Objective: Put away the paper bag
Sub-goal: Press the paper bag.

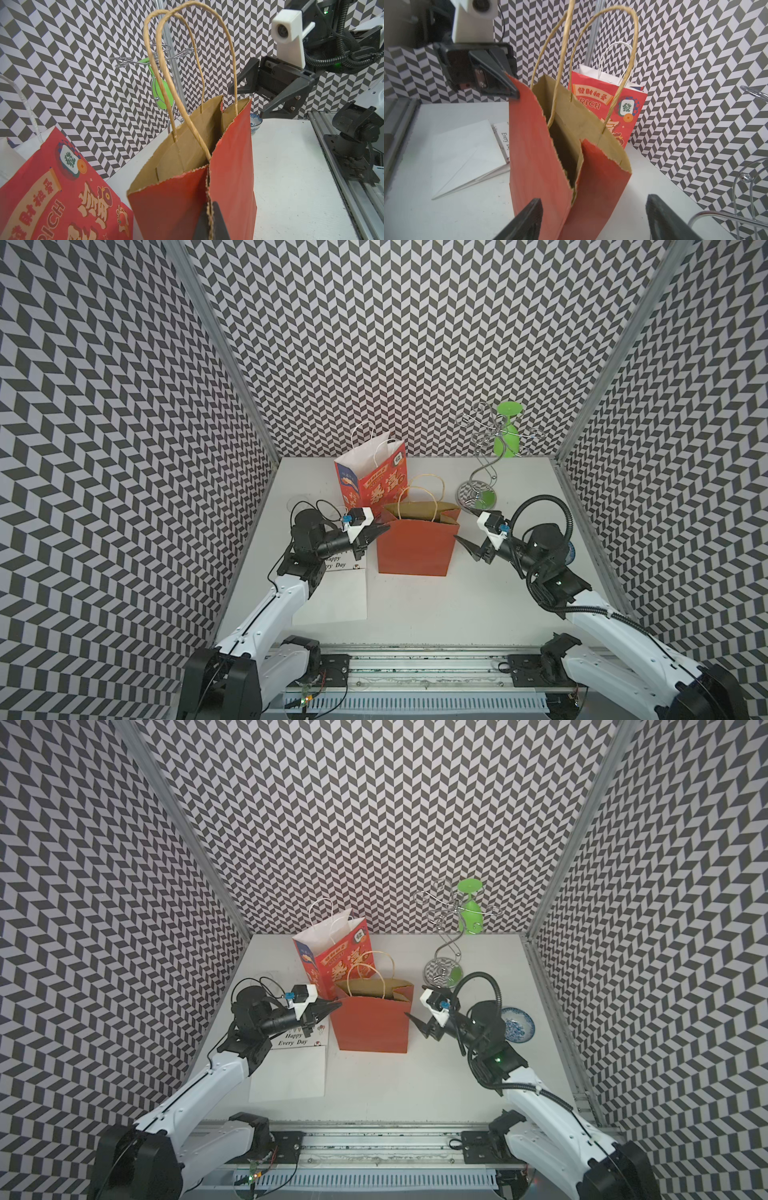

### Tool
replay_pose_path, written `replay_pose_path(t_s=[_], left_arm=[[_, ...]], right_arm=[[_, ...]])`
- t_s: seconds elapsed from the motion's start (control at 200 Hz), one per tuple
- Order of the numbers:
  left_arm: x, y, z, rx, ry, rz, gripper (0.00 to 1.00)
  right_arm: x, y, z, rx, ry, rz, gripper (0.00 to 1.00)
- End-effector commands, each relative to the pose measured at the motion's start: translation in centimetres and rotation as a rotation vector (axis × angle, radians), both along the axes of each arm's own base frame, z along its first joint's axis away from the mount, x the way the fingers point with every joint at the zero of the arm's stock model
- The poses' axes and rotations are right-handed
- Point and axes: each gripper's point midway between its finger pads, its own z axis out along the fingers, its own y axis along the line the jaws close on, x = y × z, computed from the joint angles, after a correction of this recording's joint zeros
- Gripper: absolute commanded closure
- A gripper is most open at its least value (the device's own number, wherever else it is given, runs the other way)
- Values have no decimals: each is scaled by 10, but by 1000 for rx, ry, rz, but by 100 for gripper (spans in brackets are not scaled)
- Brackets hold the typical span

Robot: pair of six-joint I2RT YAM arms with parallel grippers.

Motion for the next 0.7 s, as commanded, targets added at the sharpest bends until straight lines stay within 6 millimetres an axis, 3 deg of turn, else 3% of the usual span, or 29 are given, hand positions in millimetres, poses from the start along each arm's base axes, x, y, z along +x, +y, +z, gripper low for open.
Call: replay_pose_path(t_s=[0.0, 0.09, 0.24, 0.406, 0.696], left_arm=[[-2, 0, 2, 1, -18, -12, 94], [-2, 0, 1, 2, -12, -15, 94], [-2, -1, -1, 1, -5, -23, 94], [-1, -1, -1, -2, -2, -23, 94], [-1, 0, -1, 0, -1, -17, 94]], right_arm=[[5, 6, 17, 0, -67, 39, 17], [7, 15, 11, -18, -39, 117, 9], [9, 27, -12, -58, 20, 244, 9], [2, 40, -25, -79, -1, 384, 21], [-2, 48, -21, -58, -39, 472, 41]])
